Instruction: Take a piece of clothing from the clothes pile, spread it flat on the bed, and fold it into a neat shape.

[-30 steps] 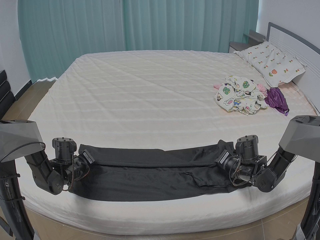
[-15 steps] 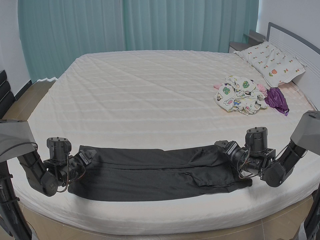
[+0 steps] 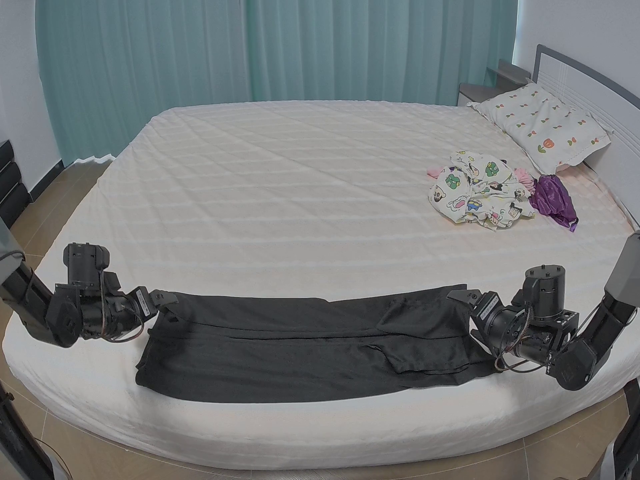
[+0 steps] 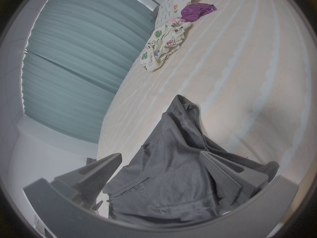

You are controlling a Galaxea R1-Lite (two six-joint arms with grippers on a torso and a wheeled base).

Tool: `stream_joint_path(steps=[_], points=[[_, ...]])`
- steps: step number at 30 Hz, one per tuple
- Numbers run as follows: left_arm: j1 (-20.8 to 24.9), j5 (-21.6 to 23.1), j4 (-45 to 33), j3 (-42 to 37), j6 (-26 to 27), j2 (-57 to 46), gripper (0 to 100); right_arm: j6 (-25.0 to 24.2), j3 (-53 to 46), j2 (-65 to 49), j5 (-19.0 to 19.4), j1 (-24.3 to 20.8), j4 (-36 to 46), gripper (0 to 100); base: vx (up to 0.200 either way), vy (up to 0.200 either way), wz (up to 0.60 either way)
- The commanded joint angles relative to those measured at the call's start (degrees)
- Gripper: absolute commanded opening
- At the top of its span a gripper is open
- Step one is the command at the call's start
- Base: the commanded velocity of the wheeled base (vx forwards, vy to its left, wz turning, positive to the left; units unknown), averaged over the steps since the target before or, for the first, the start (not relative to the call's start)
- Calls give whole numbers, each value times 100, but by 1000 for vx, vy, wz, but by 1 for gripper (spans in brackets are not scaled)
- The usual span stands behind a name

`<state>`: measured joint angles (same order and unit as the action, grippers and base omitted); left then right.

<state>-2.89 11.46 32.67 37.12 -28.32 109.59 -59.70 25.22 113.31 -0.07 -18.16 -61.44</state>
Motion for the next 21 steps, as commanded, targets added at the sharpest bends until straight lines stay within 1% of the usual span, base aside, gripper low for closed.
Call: stream_joint_path(steps=[1, 3, 11, 15, 17, 21], points=[[-221, 313, -639, 823, 213, -43, 100, -104, -457, 103, 245, 129, -500, 100, 0, 0, 0], [-186, 304, -850, 1016, 248, 176, 100, -112, -518, 209, 245, 146, -650, 100, 0, 0, 0], [-159, 322, -859, 1096, 512, 528, 100, -121, -668, 235, 253, 155, -808, 100, 0, 0, 0], [-142, 331, -850, 1096, 529, 642, 100, -121, -677, 226, 253, 155, -808, 100, 0, 0, 0], [-63, 331, -833, 1104, 529, 756, 100, -121, -677, 218, 253, 155, -808, 100, 0, 0, 0], [-54, 313, -824, 1254, 529, 915, 100, -147, -694, 226, 253, 155, -808, 100, 0, 0, 0]])
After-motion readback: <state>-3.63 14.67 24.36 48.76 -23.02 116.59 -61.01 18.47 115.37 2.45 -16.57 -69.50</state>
